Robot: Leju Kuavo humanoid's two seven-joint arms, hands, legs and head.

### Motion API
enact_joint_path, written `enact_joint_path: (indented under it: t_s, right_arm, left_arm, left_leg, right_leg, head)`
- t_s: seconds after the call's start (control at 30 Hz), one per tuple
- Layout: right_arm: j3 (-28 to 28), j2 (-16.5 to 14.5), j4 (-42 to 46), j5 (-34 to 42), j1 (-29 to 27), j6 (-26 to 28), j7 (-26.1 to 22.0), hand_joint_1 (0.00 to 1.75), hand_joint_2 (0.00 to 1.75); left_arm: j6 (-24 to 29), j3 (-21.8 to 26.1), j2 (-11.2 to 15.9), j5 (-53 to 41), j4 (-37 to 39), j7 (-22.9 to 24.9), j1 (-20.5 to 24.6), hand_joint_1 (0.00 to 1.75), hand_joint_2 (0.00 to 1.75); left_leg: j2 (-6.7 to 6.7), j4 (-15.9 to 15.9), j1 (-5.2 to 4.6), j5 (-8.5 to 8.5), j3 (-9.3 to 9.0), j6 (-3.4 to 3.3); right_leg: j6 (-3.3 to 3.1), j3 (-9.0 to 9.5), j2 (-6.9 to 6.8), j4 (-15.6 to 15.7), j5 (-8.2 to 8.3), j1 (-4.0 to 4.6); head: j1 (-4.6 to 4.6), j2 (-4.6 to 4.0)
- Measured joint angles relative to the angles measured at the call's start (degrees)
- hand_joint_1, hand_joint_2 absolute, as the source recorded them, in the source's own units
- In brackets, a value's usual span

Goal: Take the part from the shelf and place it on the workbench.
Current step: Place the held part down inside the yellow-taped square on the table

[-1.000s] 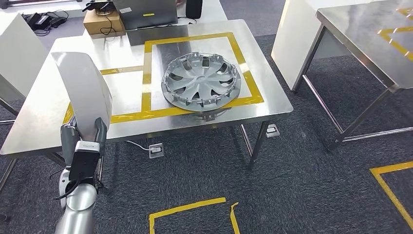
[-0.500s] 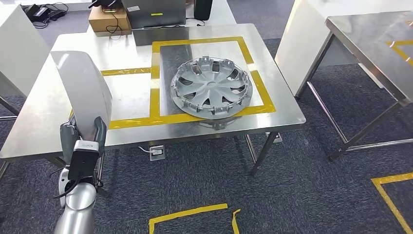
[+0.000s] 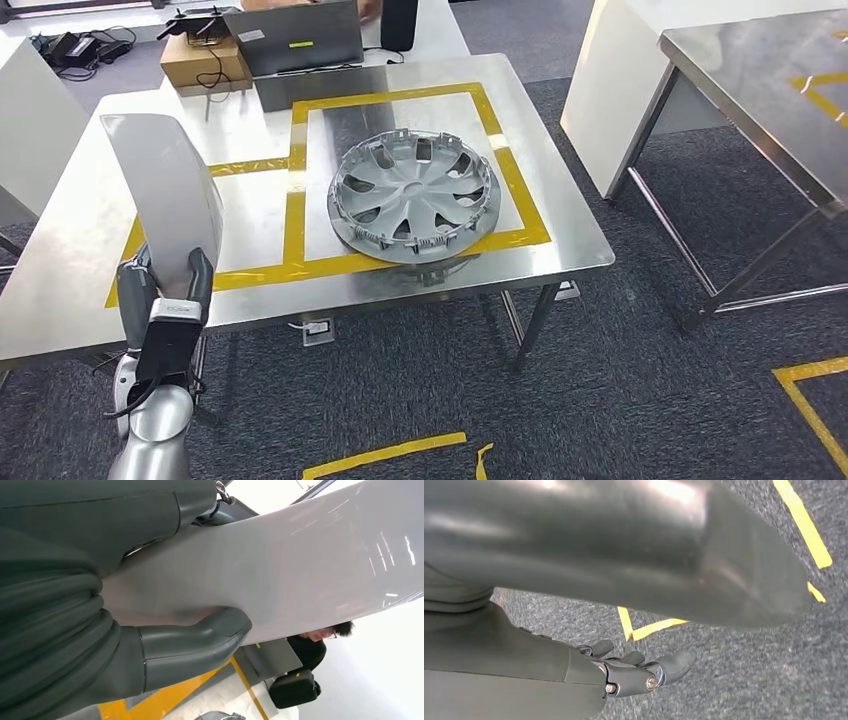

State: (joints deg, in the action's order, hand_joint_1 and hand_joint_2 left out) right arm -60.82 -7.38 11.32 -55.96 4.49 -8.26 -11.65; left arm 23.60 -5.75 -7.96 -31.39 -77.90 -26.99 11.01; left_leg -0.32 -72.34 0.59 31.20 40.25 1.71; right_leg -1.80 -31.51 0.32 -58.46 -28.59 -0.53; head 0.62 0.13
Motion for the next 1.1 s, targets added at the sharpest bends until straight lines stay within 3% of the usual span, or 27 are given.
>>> enact_joint_path:
  t_s: [0.07, 0.1, 0.13, 0.27, 0.33, 0.4, 0.43, 0.47, 0.5, 0.57, 0.6, 0.63, 0.7, 0.8, 0.83, 0.9, 0.93, 0.97, 1.0, 1.07, 1.1]
  right_arm:
    - [0.00, -0.05, 0.00, -0.04, -0.04, -0.06, -0.01, 0.00, 0.00]
    - [0.00, -0.07, 0.00, -0.04, 0.00, -0.08, 0.00, 0.00, 0.00]
    - [0.00, -0.08, 0.00, -0.03, 0.07, -0.07, 0.01, 0.00, 0.00]
    - [-0.01, -0.07, 0.00, 0.19, 0.22, 0.05, 0.09, 0.00, 0.00]
    - [-0.01, -0.08, 0.00, 0.40, 0.29, 0.05, 0.16, 0.00, 0.00]
    - [-0.01, -0.09, 0.00, 0.53, 0.29, 0.04, 0.22, 0.00, 0.00]
    - [-0.01, -0.09, 0.00, 0.55, 0.21, 0.04, 0.27, 0.00, 0.00]
    - [-0.01, -0.09, 0.00, 0.57, 0.11, 0.04, 0.32, 0.00, 0.00]
    - [-0.01, -0.09, 0.00, 0.57, 0.02, 0.04, 0.33, 0.00, 0.00]
    - [-0.01, -0.09, 0.00, 0.57, -0.03, 0.05, 0.27, 0.00, 0.00]
    - [-0.01, -0.09, 0.00, 0.57, 0.01, 0.05, 0.20, 0.00, 0.00]
    - [-0.01, -0.10, 0.00, 0.57, 0.06, 0.06, 0.16, 0.00, 0.00]
    - [-0.01, -0.11, 0.00, 0.56, 0.15, 0.07, 0.13, 0.00, 0.00]
    - [-0.01, -0.18, 0.00, 0.56, 0.12, 0.07, 0.05, 0.00, 0.00]
    - [0.00, -0.20, 0.00, 0.56, 0.13, 0.07, 0.02, 0.00, 0.00]
    - [0.00, -0.20, 0.00, 0.56, 0.20, 0.06, 0.01, 0.00, 0.00]
    - [0.00, -0.20, 0.00, 0.55, 0.21, 0.05, 0.04, 0.00, 0.00]
    - [-0.01, -0.21, 0.00, 0.55, 0.18, 0.04, 0.10, 0.00, 0.00]
    - [-0.01, -0.24, 0.00, 0.54, 0.11, 0.03, 0.16, 0.00, 0.00]
    - [-0.02, -0.34, 0.00, 0.52, -0.03, -0.03, 0.28, 0.00, 0.00]
    - [-0.02, -0.37, 0.00, 0.50, 0.00, -0.06, 0.33, 0.00, 0.00]
  left_arm:
    - [0.04, 0.00, 0.11, 0.01, -0.13, -0.01, 0.00, 1.75, 1.75]
    - [0.05, 0.00, 0.16, 0.01, -0.23, -0.01, -0.01, 1.75, 1.75]
    - [0.07, 0.00, 0.17, 0.01, -0.32, -0.01, -0.03, 1.75, 1.75]
    - [0.10, 0.10, 0.10, 0.01, -0.67, 0.03, -0.03, 1.75, 1.75]
    - [0.11, 0.15, -0.02, -0.01, -0.87, 0.00, 0.09, 1.75, 1.75]
    - [0.11, 0.15, -0.06, -0.07, -0.88, -0.01, 0.11, 1.75, 1.75]
    - [0.11, 0.15, -0.07, -0.13, -0.87, -0.01, 0.08, 1.75, 1.75]
    - [0.11, 0.16, -0.08, -0.17, -0.87, 0.00, 0.06, 1.75, 1.75]
    - [0.11, 0.17, -0.09, -0.22, -0.88, 0.01, 0.06, 1.75, 1.75]
    - [0.11, 0.19, -0.14, -0.33, -0.89, 0.05, 0.07, 1.75, 1.75]
    - [0.11, 0.20, -0.15, -0.42, -0.91, 0.11, 0.12, 1.75, 1.75]
    - [0.11, 0.20, -0.16, -0.53, -0.93, 0.19, 0.15, 1.75, 1.75]
    - [0.11, 0.20, -0.17, -0.79, -1.02, 0.38, 0.23, 1.75, 1.75]
    - [0.11, 0.21, -0.17, -1.18, -1.37, 0.56, 0.37, 1.75, 1.75]
    - [0.11, 0.22, -0.17, -1.25, -1.48, 0.60, 0.44, 1.75, 1.75]
    - [0.10, 0.24, -0.15, -1.26, -1.49, 0.64, 0.39, 1.75, 1.75]
    - [0.10, 0.26, -0.13, -1.27, -1.45, 0.68, 0.25, 1.75, 1.75]
    - [0.09, 0.28, -0.12, -1.28, -1.40, 0.73, 0.13, 1.75, 1.75]
    - [0.09, 0.30, -0.10, -1.32, -1.38, 0.77, 0.07, 1.75, 1.75]
    - [0.09, 0.31, -0.10, -1.70, -1.35, 0.91, 0.06, 1.75, 1.75]
    - [0.08, 0.31, -0.10, -2.07, -1.33, 0.99, 0.09, 1.75, 1.75]
  left_leg:
    - [0.05, 7.84, -0.08, -4.76, -2.90, -0.39]
    - [0.05, 10.64, -0.14, -5.77, -4.12, -0.65]
    - [0.02, 12.17, -0.25, -5.92, -4.81, -0.90]
    - [-0.19, 13.02, -0.17, -5.00, -5.62, -2.20]
    - [-0.10, 13.27, 0.04, -4.67, -6.18, -2.80]
    - [-0.01, 13.26, -0.02, -4.18, -6.50, -3.11]
    - [-0.02, 13.25, -0.05, -3.91, -6.73, -3.14]
    - [-0.08, 13.24, -0.07, -3.60, -7.07, -3.12]
    - [-0.15, 13.23, -0.07, -3.25, -7.55, -3.03]
    - [-0.22, 13.26, -0.11, -2.47, -8.63, -2.73]
    - [-0.24, 13.24, -0.17, -2.09, -9.00, -2.47]
    - [-0.24, 13.27, -0.22, -1.81, -9.21, -2.19]
    - [-0.26, 13.47, -0.28, -1.44, -9.44, -1.53]
    - [-0.10, 11.87, -0.27, -0.33, -9.16, -0.67]
    - [-0.06, 9.41, -0.23, 0.68, -7.94, -0.46]
    - [-0.02, 2.32, -0.08, 2.87, -3.69, -0.09]
    - [-0.01, -0.47, 0.02, 3.18, -1.61, 0.08]
    - [0.01, -1.50, 0.13, 2.46, -0.30, 0.23]
    - [0.03, -0.45, 0.24, 0.70, -0.04, 0.34]
    - [0.13, 6.00, 0.48, -4.05, -2.02, 0.48]
    - [0.13, 9.21, 0.51, -5.45, -3.27, 0.42]
  right_leg:
    - [0.41, 1.02, 0.02, -0.09, -0.93, 0.11]
    - [0.71, 1.22, 0.04, -0.15, -1.31, 0.20]
    - [1.05, 1.27, 0.05, -0.15, -1.59, 0.25]
    - [2.47, 1.39, -0.03, -0.64, -2.57, 0.22]
    - [3.03, -1.08, -0.08, -5.46, -4.65, 0.11]
    - [3.31, -6.02, -0.09, -13.07, -7.01, 0.05]
    - [3.34, -8.00, -0.09, -15.52, -7.12, 0.04]
    - [3.30, -9.06, -0.09, -15.96, -6.03, 0.04]
    - [3.17, -8.89, -0.09, -14.06, -3.85, 0.05]
    - [2.63, -6.14, -0.10, -6.36, 1.11, 0.18]
    - [2.34, -4.79, -0.11, -3.13, 2.41, 0.34]
    - [2.07, -3.88, -0.11, -1.19, 2.86, 0.51]
    - [1.61, -3.38, -0.09, -0.37, 2.41, 0.74]
    - [0.64, -2.35, -0.14, 0.32, 2.18, 0.26]
    - [0.30, -1.91, -0.19, 0.51, 2.03, 0.13]
    - [-0.12, -1.29, -0.24, 0.52, 1.48, 0.13]
    - [-0.16, -0.96, -0.21, 0.50, 1.17, 0.12]
    - [-0.09, -0.59, -0.16, 0.47, 0.81, 0.09]
    - [0.05, -0.14, -0.10, 0.41, 0.43, 0.03]
    - [0.54, 0.74, -0.02, 0.19, -0.47, -0.12]
    - [0.91, 0.91, 0.02, -0.06, -0.95, -0.03]
  head:
    - [0.01, 0.00]
    - [0.00, 0.00]
    - [0.03, 0.00]
    - [0.15, 0.00]
    - [0.37, 0.00]
    - [0.50, 0.00]
    - [0.50, 0.00]
    - [0.51, 0.00]
    - [0.51, 0.00]
    - [0.49, 0.00]
    - [0.48, 0.00]
    - [0.45, 0.00]
    - [0.43, 0.00]
    - [0.32, 0.00]
    - [0.26, 0.00]
    - [0.20, 0.00]
    - [0.20, 0.00]
    - [0.20, 0.00]
    - [0.20, 0.00]
    - [0.19, 0.00]
    - [0.10, 0.00]
